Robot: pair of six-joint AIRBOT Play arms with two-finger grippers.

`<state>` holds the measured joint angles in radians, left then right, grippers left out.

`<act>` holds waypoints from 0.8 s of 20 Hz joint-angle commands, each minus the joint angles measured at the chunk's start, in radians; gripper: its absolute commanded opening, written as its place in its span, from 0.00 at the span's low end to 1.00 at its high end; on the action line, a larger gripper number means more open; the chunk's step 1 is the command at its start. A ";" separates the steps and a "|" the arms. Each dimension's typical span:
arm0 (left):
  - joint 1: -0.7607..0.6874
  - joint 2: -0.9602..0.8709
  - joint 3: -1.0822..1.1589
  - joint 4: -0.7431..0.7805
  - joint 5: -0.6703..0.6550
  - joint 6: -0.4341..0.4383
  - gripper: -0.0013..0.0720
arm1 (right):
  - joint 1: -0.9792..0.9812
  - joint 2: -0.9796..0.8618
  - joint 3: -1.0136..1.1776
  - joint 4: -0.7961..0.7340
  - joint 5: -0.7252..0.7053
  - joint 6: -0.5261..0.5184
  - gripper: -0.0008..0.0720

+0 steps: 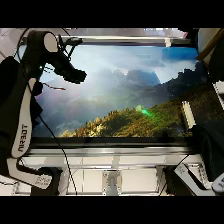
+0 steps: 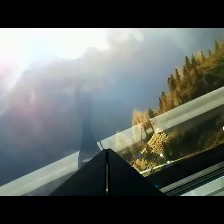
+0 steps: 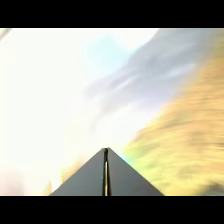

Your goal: Fold the clothes and pants, and hang the long-sleeved shirts on hangers.

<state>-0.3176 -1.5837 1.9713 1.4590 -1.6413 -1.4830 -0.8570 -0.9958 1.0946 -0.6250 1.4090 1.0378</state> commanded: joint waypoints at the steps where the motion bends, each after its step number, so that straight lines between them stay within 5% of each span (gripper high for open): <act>1: -0.018 0.108 0.001 0.004 0.009 -0.050 0.04 | 0.430 0.004 0.003 -0.088 -0.018 -0.043 0.07; 7: -0.018 0.224 0.001 0.014 -0.008 -0.085 0.05 | 0.629 0.004 0.003 -0.301 -0.019 -0.038 0.07; 16: -0.018 0.198 0.001 0.014 -0.036 -0.085 0.05 | 0.628 0.004 0.003 -0.303 -0.021 -0.038 0.07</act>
